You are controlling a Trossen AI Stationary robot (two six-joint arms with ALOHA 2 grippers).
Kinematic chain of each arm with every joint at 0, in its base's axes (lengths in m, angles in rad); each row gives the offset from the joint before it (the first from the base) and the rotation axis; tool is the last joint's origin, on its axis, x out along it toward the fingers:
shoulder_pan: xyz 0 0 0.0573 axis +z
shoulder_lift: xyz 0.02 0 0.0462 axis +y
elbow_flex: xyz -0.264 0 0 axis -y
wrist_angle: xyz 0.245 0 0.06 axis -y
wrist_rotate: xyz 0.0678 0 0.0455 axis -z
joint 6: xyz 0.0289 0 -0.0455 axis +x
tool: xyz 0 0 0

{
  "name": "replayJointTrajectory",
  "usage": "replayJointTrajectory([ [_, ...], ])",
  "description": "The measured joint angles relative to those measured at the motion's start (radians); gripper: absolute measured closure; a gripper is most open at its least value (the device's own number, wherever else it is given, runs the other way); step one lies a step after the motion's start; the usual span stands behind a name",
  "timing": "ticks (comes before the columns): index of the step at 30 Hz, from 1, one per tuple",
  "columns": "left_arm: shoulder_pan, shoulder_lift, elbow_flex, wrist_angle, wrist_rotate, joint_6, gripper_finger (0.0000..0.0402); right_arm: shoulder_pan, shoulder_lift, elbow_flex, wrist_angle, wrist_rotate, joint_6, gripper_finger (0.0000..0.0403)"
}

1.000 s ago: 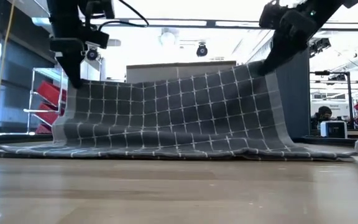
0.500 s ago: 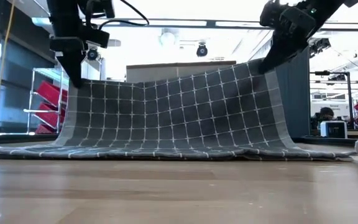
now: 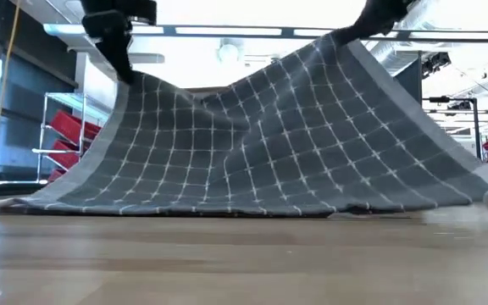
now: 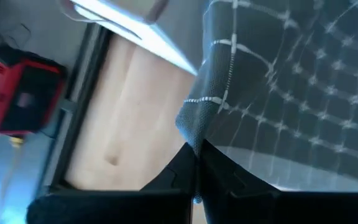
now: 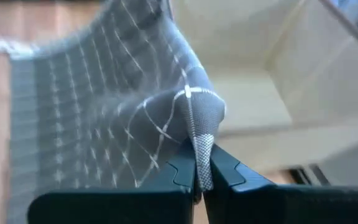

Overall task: Fold towel
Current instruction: Fold the gray patterned towel

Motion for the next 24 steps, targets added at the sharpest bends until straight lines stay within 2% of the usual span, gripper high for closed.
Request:
replayJointTrajectory([
  [2,0.008,0.005,-0.001,-0.047,0.014,0.03,0.0401,0.0,0.002,-0.018,-0.104,-0.005,0.02,0.0403],
  [4,0.01,0.007,-0.001,-0.089,0.078,0.048,0.0402,0.002,0.002,-0.053,-0.18,-0.046,0.083,0.0403],
  [8,-0.011,0.007,-0.002,-0.097,0.222,0.058,0.0402,0.036,0.002,-0.146,-0.187,-0.114,0.183,0.0403],
  [11,-0.025,0.006,-0.046,-0.014,0.224,0.043,0.0402,0.065,0.002,-0.226,-0.097,-0.098,0.201,0.0403],
  [15,-0.053,0.012,-0.164,0.127,0.222,-0.006,0.0402,0.083,0.002,-0.308,0.038,-0.082,0.255,0.0403],
  [24,-0.185,0.022,-0.36,0.213,0.241,-0.187,0.0402,0.186,0.003,-0.375,0.079,-0.132,0.319,0.0403],
])
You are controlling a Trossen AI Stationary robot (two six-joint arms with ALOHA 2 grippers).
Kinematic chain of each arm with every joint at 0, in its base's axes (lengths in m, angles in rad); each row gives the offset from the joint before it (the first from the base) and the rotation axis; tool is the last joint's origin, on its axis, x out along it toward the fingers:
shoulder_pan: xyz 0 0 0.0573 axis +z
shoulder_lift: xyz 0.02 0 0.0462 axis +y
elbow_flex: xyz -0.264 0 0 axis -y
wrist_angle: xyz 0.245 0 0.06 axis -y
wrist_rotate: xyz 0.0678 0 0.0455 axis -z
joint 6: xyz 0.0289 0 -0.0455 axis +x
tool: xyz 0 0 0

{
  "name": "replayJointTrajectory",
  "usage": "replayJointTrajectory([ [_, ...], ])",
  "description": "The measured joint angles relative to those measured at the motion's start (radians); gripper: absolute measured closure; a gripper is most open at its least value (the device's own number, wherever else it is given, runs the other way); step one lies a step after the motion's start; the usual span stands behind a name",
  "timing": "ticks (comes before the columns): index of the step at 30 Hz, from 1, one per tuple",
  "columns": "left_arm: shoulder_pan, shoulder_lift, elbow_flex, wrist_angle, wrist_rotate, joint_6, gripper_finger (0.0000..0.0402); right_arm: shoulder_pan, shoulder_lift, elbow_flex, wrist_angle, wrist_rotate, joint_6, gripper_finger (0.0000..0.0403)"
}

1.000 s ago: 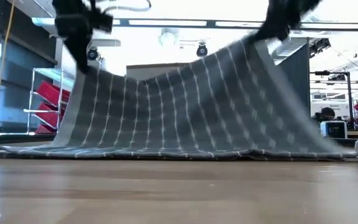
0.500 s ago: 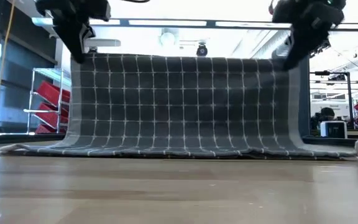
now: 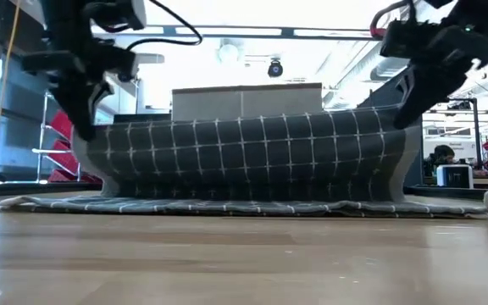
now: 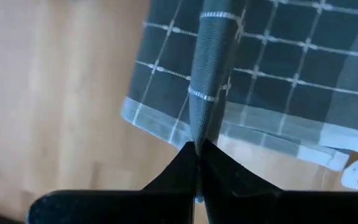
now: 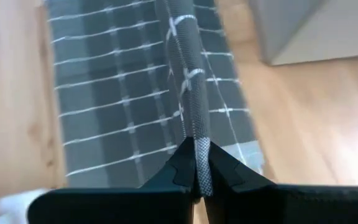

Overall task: Fold towel
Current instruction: Fold the gray patterned towel

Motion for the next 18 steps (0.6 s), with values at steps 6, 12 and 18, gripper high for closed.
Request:
replayJointTrajectory([
  [6,-0.112,0.0,-0.082,0.158,0.028,-0.113,0.0402,0.061,0.002,-0.015,0.008,-0.033,-0.003,0.0403],
  [12,-0.184,0.044,-0.097,0.248,0.05,-0.139,0.0402,0.087,0.033,-0.015,0.009,-0.145,-0.024,0.0403],
  [18,-0.208,0.103,-0.097,0.255,0.105,-0.134,0.0396,0.122,0.148,-0.015,0.027,-0.214,-0.019,0.0403],
])
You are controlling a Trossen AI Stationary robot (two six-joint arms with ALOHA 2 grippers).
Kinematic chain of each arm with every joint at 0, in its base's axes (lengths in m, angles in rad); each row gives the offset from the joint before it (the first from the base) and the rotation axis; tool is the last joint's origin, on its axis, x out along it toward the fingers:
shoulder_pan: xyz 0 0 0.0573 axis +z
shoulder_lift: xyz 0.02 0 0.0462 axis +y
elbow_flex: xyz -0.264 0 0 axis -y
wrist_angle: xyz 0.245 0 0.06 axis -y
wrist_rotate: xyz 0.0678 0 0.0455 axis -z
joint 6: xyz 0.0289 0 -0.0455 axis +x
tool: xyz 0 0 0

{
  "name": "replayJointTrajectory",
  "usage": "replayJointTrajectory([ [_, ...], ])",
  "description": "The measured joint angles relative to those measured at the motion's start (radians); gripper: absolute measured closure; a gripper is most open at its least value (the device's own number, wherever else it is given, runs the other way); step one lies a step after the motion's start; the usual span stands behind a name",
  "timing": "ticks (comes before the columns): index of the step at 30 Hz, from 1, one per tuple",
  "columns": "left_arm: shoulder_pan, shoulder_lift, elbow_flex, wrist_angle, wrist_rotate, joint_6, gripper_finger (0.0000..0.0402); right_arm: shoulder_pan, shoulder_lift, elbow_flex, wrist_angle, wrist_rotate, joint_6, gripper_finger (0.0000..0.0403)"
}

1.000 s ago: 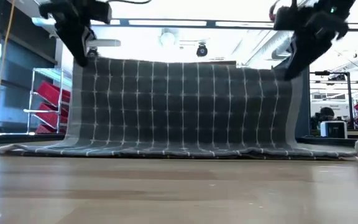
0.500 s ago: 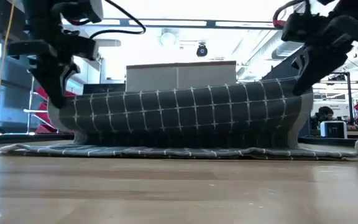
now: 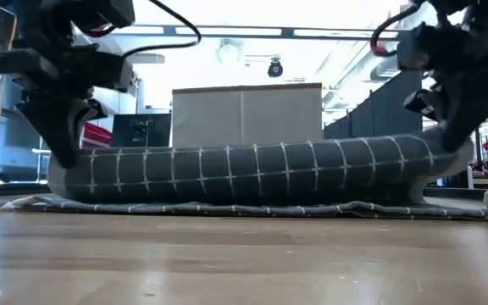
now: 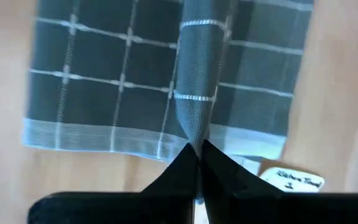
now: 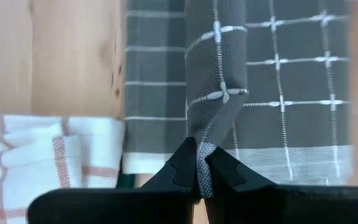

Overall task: Fold towel
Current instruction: Fold the gray patterned towel

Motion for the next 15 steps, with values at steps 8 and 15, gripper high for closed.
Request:
replayJointTrajectory([
  [8,-0.019,0.05,0.001,0.056,0.13,-0.009,0.0321,0.034,0.112,0.0,0.052,-0.072,0.044,0.0368],
  [15,-0.017,0.054,0.012,0.006,0.17,-0.029,0.0257,0.041,0.115,0.018,-0.012,-0.093,0.171,0.0274],
])
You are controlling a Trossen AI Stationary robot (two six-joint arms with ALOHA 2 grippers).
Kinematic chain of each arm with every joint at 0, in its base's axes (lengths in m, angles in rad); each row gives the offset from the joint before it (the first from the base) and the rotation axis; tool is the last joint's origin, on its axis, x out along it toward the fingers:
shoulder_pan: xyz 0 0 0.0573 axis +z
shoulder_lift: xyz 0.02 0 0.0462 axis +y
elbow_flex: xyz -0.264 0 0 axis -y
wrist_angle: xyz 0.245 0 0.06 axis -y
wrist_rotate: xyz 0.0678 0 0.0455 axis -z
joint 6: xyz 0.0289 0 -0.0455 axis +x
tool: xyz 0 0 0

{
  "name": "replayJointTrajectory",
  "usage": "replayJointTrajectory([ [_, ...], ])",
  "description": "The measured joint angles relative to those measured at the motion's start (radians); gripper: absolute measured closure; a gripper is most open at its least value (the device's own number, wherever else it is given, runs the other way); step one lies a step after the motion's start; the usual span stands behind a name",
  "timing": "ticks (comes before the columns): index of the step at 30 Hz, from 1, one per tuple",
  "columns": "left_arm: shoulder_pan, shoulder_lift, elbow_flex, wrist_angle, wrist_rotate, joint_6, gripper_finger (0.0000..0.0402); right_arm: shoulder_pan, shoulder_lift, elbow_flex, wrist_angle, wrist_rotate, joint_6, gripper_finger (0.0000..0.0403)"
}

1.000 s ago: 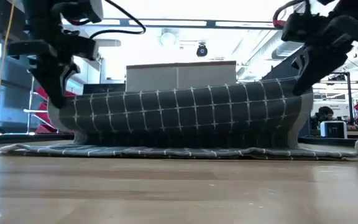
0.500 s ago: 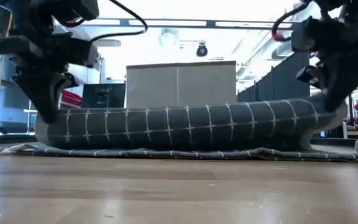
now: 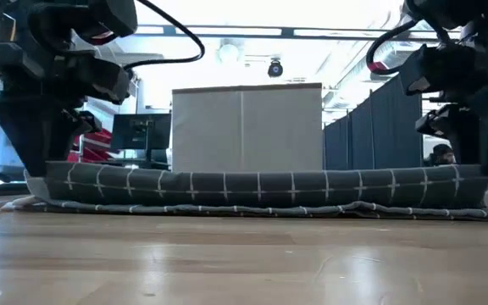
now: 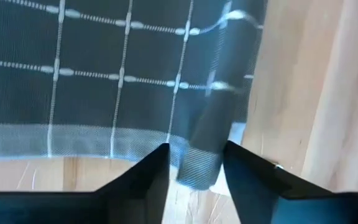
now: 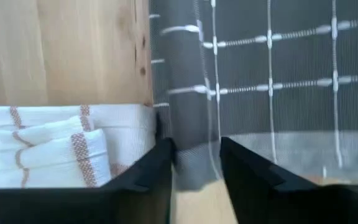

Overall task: Fold towel
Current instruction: Fold the gray patterned towel

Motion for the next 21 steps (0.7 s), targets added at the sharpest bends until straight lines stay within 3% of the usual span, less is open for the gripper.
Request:
replayJointTrajectory([
  [3,0.001,-0.001,0.012,-0.034,0.022,-0.006,0.0237,-0.001,-0.004,0.016,-0.05,-0.006,0.064,0.0237],
  [8,0.001,-0.004,0.123,-0.202,-0.053,0.014,0.0234,-0.01,-0.005,0.113,-0.224,0.019,0.138,0.0232],
  [11,0.002,-0.006,0.143,-0.158,-0.152,0.068,0.0235,-0.018,-0.006,0.144,-0.235,0.092,0.199,0.024],
  [13,0.023,-0.003,0.126,-0.101,-0.142,0.13,0.0239,-0.049,-0.005,0.138,-0.193,0.103,0.287,0.0248],
  [17,0.083,0.003,0.042,0.036,-0.124,0.076,0.0281,-0.111,0.0,0.06,-0.01,0.104,0.481,0.0284],
  [21,0.13,0.004,-0.064,0.195,-0.148,-0.045,0.0359,-0.129,0.0,-0.031,0.111,0.161,0.643,0.0351],
])
